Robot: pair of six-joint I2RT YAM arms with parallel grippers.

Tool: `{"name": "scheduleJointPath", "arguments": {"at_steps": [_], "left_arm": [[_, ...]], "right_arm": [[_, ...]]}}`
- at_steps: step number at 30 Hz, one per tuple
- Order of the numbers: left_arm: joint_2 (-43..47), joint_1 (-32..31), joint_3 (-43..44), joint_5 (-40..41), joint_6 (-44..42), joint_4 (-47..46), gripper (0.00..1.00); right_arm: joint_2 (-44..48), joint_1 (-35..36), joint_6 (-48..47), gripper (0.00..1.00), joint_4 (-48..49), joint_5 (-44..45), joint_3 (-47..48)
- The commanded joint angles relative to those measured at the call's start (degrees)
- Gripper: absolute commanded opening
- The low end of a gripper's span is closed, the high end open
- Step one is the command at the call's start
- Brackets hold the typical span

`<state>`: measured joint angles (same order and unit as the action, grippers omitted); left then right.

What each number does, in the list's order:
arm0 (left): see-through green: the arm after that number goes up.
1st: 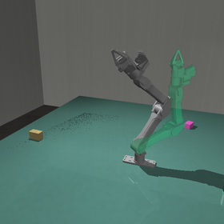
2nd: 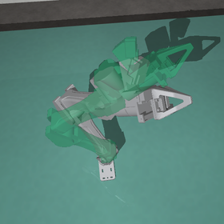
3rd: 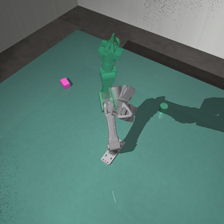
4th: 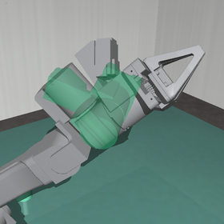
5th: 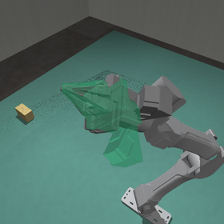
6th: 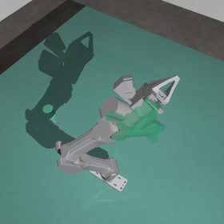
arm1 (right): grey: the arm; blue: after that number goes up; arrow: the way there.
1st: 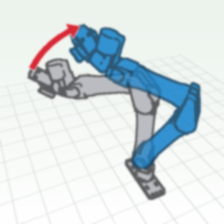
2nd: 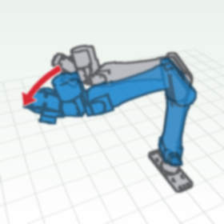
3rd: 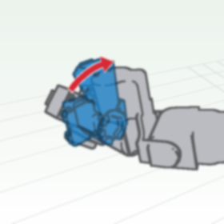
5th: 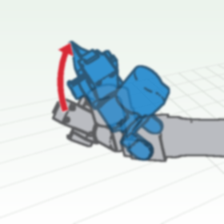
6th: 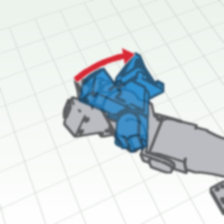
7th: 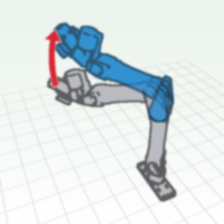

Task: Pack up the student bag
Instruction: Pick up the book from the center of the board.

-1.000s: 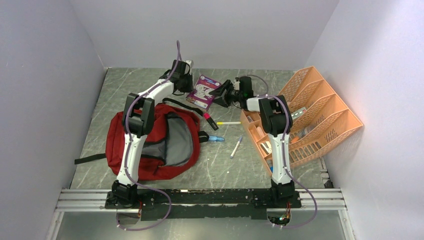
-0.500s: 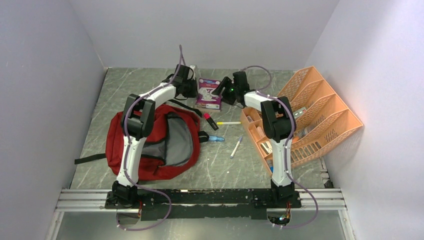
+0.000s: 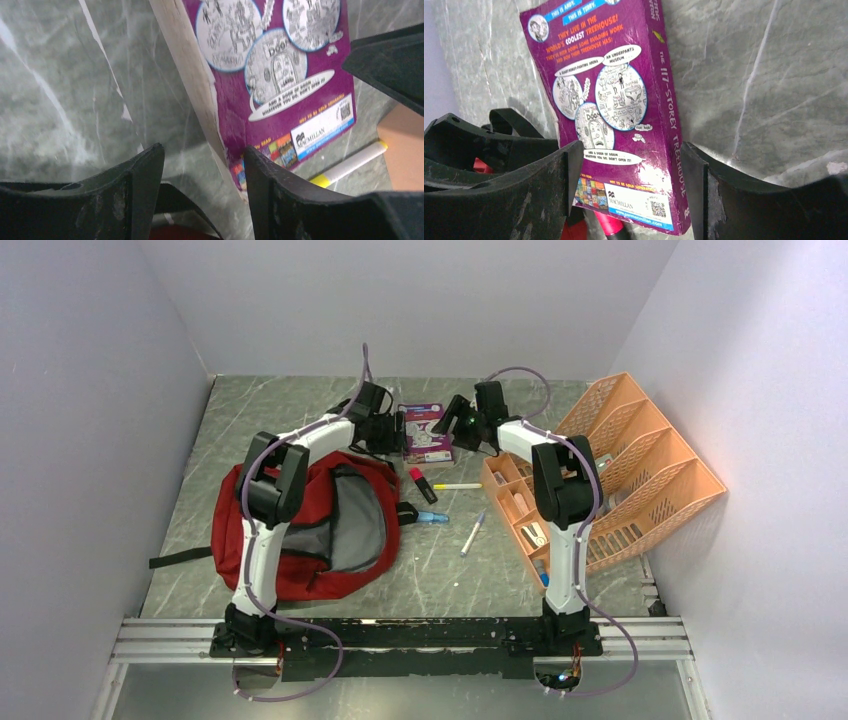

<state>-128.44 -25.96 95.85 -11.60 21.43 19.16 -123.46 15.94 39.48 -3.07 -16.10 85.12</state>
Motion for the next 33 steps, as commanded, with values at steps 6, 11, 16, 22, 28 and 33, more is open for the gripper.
{"name": "scheduleJointPath", "arguments": {"at_steps": [6, 11, 16, 22, 28, 33], "left_arm": [[1.20, -2.33, -11.45, -5.66, 4.99, 1.67, 0.65], [-0.71, -2.35, -11.57, -7.39, 6.88, -0.14, 0.60], [-2.97, -2.26, -10.88, -8.54, 8.85, -2.27, 0.42], [-2.01, -0.92, -15.86, -8.59, 11.11, -5.09, 0.14], [0.13, 2.72, -25.32, -11.52, 14.57, -12.73, 0.05], [-0.40, 3.02, -25.44, -10.65, 14.18, -12.78, 0.05]], "right_arm": [[2.08, -0.11, -2.70, 0.74, -2.11, -3.41, -1.69], [2.13, -0.10, -2.55, 0.74, -1.68, -3.69, -2.40], [2.30, -0.10, -2.98, 0.74, -2.20, -3.77, -2.83], [3.95, -0.12, -4.66, 0.74, -4.13, -2.29, -5.03], [5.78, -0.11, -5.58, 0.76, -5.73, -1.55, -7.56], [6.59, -0.12, -6.57, 0.78, -8.13, -0.10, -8.53]]}}
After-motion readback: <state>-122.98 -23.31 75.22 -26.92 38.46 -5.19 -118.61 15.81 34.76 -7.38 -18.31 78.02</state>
